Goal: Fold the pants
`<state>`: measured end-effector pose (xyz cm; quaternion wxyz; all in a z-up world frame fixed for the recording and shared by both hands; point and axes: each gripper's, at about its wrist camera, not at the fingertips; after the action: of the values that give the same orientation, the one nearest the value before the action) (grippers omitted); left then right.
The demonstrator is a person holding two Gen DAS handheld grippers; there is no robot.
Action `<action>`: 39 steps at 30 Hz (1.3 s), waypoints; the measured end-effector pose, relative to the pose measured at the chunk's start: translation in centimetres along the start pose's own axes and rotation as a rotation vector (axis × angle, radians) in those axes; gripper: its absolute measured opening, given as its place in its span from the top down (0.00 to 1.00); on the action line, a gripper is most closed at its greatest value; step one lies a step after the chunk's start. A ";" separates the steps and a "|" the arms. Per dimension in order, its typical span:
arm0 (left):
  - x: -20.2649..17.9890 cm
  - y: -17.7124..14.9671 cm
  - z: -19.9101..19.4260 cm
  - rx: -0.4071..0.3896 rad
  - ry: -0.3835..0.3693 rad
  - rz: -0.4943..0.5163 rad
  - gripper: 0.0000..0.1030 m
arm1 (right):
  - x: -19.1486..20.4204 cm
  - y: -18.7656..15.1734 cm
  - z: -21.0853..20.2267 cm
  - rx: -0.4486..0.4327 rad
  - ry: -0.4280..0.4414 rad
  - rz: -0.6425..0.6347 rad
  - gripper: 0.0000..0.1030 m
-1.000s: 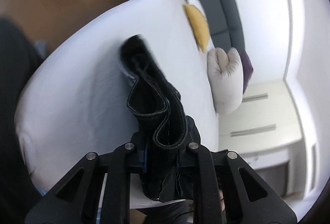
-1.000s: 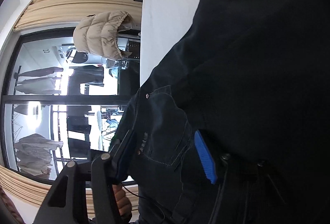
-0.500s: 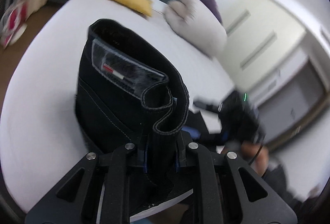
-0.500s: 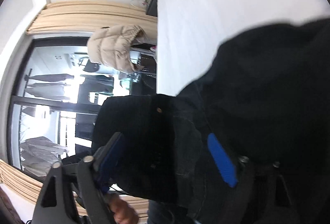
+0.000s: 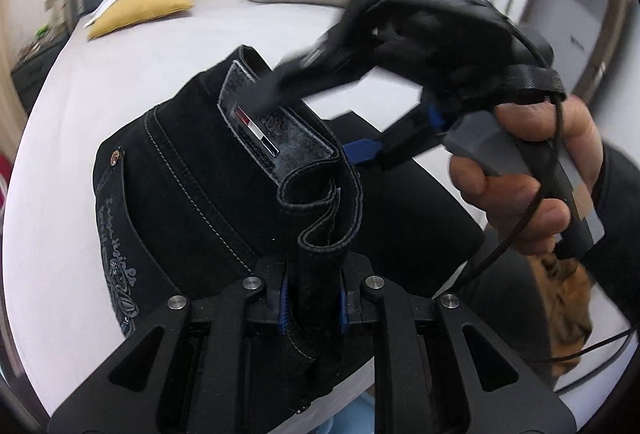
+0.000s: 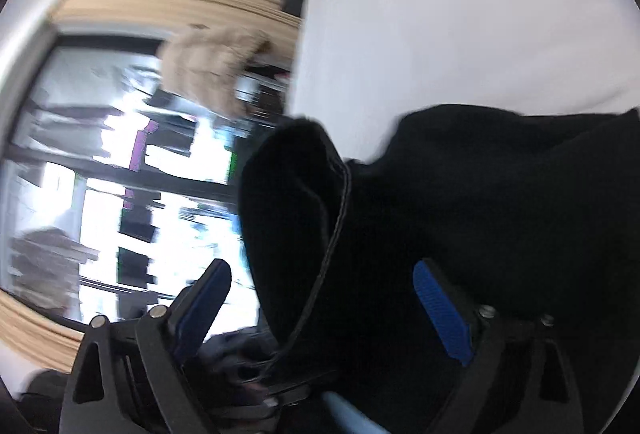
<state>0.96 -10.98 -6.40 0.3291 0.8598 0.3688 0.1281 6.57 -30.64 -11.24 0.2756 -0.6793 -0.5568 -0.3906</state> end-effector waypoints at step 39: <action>-14.7 4.1 10.2 0.072 -0.007 0.311 0.88 | -10.3 2.8 -7.3 -0.049 -0.223 -0.005 0.87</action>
<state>-2.29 -28.41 -11.06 0.2756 0.9181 0.2346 0.1614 6.88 -42.78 -15.71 0.1944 -0.7236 -0.5762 -0.3266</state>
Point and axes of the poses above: each gripper's, at about its wrist camera, not at the fingertips, and z roughly the way its jaws point, x to its left, y to its top, and after that the axes turned 10 degrees about z, right-handed
